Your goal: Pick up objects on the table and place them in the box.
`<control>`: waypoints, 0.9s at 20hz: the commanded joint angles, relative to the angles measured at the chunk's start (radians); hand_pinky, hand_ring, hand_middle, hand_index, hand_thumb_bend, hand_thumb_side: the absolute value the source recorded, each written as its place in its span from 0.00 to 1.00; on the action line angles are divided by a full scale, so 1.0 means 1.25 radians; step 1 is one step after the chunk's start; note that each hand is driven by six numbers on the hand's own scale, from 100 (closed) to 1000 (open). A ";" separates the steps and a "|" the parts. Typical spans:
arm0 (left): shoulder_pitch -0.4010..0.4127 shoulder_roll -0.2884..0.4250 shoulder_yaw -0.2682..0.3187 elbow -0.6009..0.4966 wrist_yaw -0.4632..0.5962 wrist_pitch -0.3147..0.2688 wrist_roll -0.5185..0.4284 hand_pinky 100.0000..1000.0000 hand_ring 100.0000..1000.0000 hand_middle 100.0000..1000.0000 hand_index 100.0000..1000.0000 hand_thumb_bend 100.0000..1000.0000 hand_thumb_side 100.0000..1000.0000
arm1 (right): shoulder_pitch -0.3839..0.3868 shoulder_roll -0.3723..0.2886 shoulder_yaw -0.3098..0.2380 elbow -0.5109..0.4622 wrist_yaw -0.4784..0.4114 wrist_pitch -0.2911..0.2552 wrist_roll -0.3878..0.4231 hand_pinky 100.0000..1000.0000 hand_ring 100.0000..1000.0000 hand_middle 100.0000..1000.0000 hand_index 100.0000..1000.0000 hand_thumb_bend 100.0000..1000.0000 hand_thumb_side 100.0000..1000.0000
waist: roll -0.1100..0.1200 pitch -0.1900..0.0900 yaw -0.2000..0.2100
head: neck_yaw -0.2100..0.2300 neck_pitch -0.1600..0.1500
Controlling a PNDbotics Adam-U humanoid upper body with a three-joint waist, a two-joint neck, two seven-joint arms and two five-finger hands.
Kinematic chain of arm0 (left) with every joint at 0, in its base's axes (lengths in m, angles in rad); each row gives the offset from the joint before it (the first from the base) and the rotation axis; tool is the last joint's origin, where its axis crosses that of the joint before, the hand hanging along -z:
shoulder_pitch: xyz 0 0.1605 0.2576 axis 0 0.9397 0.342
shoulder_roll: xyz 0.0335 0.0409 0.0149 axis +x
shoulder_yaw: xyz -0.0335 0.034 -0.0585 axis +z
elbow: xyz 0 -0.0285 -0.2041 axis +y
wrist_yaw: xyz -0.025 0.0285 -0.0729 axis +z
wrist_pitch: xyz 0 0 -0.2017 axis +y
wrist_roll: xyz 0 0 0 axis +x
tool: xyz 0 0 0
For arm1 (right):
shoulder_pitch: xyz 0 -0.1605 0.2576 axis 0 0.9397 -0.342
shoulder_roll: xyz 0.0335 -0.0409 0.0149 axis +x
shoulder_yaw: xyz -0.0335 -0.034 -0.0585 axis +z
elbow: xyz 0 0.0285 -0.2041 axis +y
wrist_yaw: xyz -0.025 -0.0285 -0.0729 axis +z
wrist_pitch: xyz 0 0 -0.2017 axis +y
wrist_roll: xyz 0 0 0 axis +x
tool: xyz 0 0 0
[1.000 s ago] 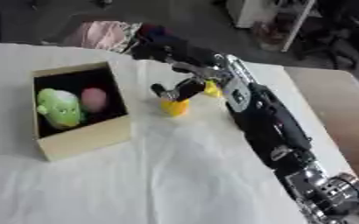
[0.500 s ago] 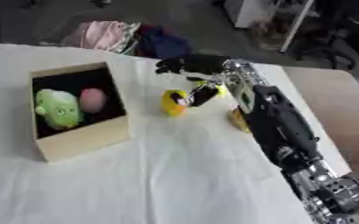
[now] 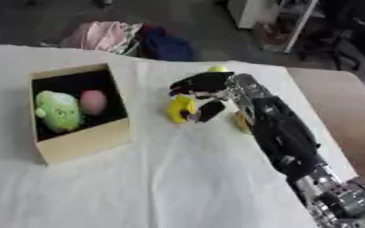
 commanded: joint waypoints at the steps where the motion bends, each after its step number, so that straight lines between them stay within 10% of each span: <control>1: -0.003 0.007 0.007 -0.016 -0.001 0.001 0.000 0.74 0.71 0.60 0.70 0.00 0.58 | -0.006 -0.015 0.001 0.004 0.014 -0.113 0.112 0.69 0.74 0.72 0.81 0.00 0.50 | 0.013 -0.018 -0.002 | 0.001 -0.010; 2: -0.003 0.007 0.007 -0.016 -0.001 0.001 0.000 0.74 0.71 0.60 0.70 0.00 0.58 | -0.006 -0.014 0.001 0.002 0.007 -0.113 0.108 0.65 0.68 0.62 0.72 0.00 0.35 | 0.013 -0.018 -0.003 | 0.001 -0.010; 8: -0.002 0.007 0.007 -0.016 -0.001 0.001 0.000 0.74 0.71 0.60 0.70 0.00 0.58 | -0.005 -0.016 -0.003 -0.034 -0.047 -0.114 0.046 0.46 0.42 0.25 0.40 0.00 0.23 | 0.014 -0.018 -0.004 | 0.000 -0.010; 18: -0.001 0.007 0.007 -0.016 0.004 0.004 0.001 0.74 0.71 0.61 0.70 0.00 0.58 | -0.014 -0.034 -0.006 -0.106 -0.247 -0.114 -0.003 0.38 0.37 0.17 0.35 0.00 0.13 | 0.012 -0.026 -0.002 | -0.002 -0.006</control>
